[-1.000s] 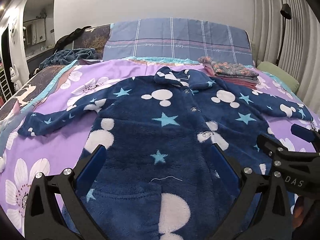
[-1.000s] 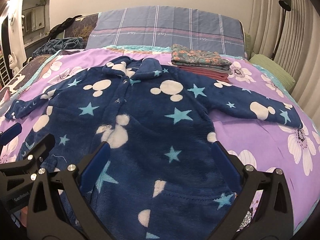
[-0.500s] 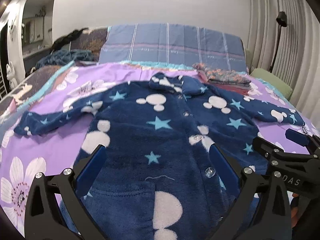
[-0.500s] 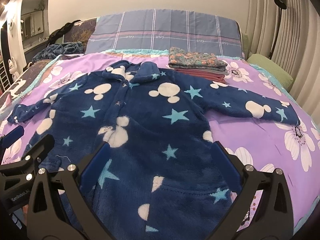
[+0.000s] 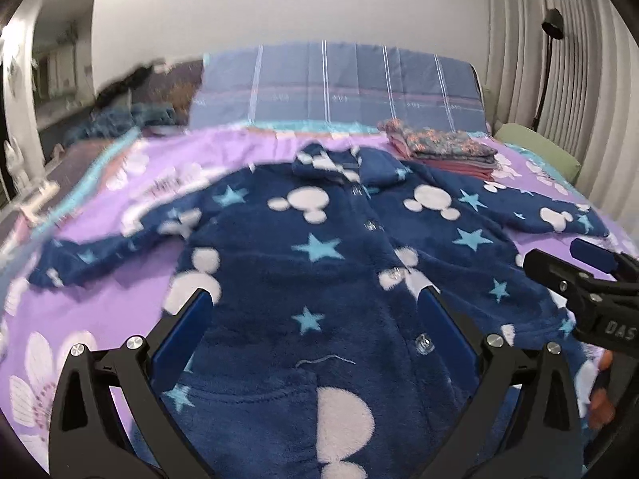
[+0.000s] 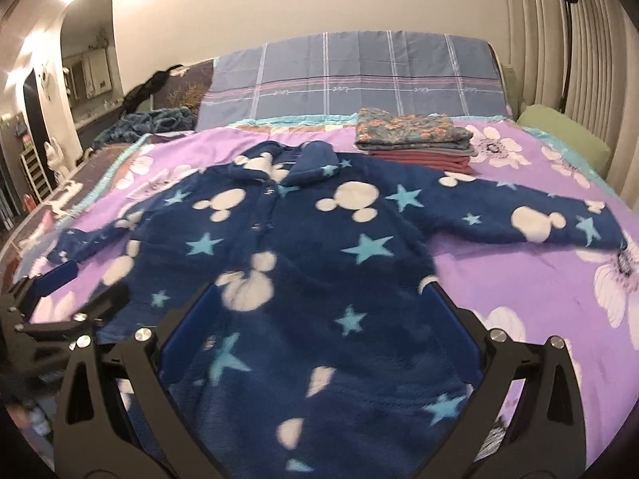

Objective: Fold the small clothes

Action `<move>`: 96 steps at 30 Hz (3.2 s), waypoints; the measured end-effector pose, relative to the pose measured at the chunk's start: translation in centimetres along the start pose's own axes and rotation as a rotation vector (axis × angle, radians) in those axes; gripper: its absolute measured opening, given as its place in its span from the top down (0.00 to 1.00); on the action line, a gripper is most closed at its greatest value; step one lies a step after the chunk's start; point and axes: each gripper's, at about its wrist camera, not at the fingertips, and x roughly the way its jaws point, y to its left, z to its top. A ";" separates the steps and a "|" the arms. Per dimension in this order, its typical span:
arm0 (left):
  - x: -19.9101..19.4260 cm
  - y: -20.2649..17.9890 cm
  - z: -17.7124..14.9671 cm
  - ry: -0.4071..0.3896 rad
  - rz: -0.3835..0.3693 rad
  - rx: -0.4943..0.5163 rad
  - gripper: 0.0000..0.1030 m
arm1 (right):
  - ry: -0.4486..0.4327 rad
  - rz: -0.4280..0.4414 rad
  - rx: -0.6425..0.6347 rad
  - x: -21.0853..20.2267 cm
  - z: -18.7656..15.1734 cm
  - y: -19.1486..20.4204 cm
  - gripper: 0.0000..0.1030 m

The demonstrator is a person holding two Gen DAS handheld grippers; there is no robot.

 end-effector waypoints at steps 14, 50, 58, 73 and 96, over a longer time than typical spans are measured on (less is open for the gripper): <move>2.4 22.8 0.9 0.051 -0.141 -0.707 0.13 | 0.061 -0.102 -0.008 4.5 1.5 -4.0 0.02; 6.2 26.2 13.9 -0.178 -0.144 -0.620 0.91 | 0.074 -0.139 -0.019 7.9 2.8 -5.2 0.02; 10.3 2.1 15.0 0.002 -0.361 -0.118 0.60 | 0.095 -0.158 0.035 6.9 1.8 -7.6 0.02; 10.7 3.1 7.0 0.117 -0.102 0.123 0.14 | 0.323 0.278 0.132 16.2 6.3 -7.2 0.52; 13.2 16.2 5.3 0.223 0.265 -0.025 0.14 | 0.065 0.105 0.034 17.8 13.8 -5.3 0.89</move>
